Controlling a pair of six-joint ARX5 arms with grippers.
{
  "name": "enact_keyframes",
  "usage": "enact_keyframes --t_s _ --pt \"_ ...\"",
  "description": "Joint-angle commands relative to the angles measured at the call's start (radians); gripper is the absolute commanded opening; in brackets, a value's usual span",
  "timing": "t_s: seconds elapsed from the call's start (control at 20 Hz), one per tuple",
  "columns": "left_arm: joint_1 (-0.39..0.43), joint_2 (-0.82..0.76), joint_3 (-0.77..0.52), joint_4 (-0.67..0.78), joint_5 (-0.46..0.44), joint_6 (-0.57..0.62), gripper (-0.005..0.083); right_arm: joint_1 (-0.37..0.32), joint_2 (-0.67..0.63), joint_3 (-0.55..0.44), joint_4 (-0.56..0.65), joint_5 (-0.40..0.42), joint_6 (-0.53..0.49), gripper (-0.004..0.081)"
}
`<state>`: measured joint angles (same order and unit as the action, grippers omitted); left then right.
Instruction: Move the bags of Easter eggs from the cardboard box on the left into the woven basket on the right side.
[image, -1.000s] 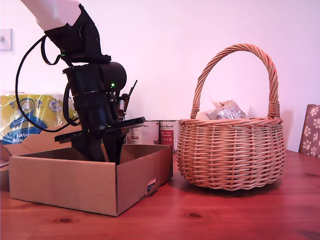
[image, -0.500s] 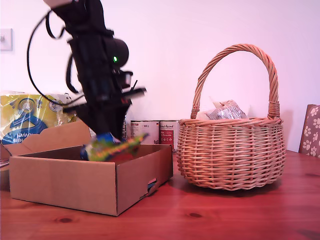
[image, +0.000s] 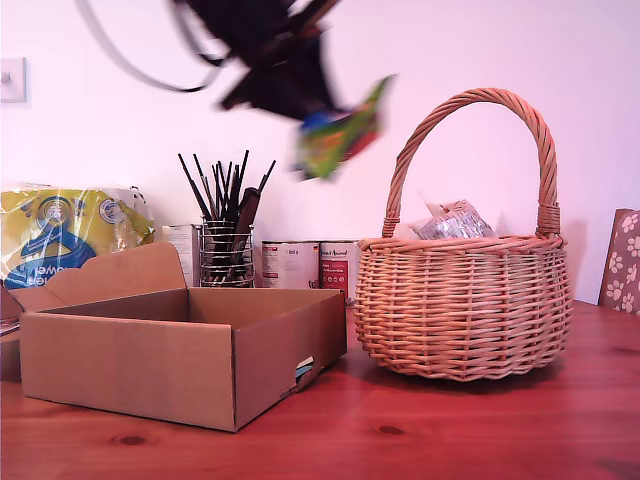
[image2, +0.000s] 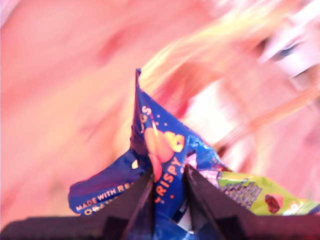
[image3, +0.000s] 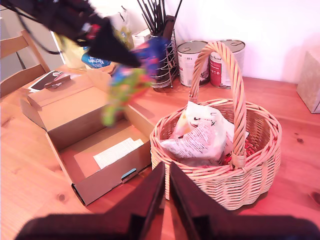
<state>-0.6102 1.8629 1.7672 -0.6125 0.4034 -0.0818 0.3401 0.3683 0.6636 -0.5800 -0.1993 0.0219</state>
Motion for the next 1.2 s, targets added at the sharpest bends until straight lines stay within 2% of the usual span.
enact_keyframes --t_s 0.0,0.1,0.3,0.7,0.95,1.0,1.05,1.1,1.15 --pt "-0.033 0.047 -0.008 0.094 0.007 0.003 0.0122 0.0 -0.006 -0.021 0.007 0.0 -0.004 -0.0011" --pt "-0.073 0.075 -0.008 0.204 -0.001 0.003 0.0122 0.0 -0.006 -0.021 0.007 0.0 -0.003 -0.0011" --pt "-0.119 0.148 -0.008 0.319 -0.073 0.005 0.0122 0.0 -0.007 -0.021 0.006 0.0 -0.003 -0.0011" --pt "-0.132 0.378 -0.008 0.357 -0.076 0.011 0.0123 0.0 -0.007 -0.021 0.007 0.0 -0.004 -0.0011" --pt "-0.141 0.397 -0.005 0.372 -0.071 0.01 0.0133 0.0 -0.007 -0.021 0.007 0.0 -0.004 -0.0011" --pt "-0.141 0.393 0.005 0.372 -0.064 0.007 0.0181 0.0 -0.007 -0.021 0.007 0.0 -0.004 -0.0011" --pt "-0.141 0.381 0.014 0.369 -0.039 0.007 0.0305 0.0 -0.007 -0.021 0.007 0.0 -0.004 -0.0011" --pt "-0.141 0.37 0.022 0.366 -0.019 0.002 0.0465 0.0 -0.007 -0.021 0.006 0.0 -0.003 -0.0011" --pt "-0.14 0.353 0.032 0.35 -0.006 0.0 0.0577 0.0 -0.007 -0.021 0.006 0.0 -0.003 -0.0011"
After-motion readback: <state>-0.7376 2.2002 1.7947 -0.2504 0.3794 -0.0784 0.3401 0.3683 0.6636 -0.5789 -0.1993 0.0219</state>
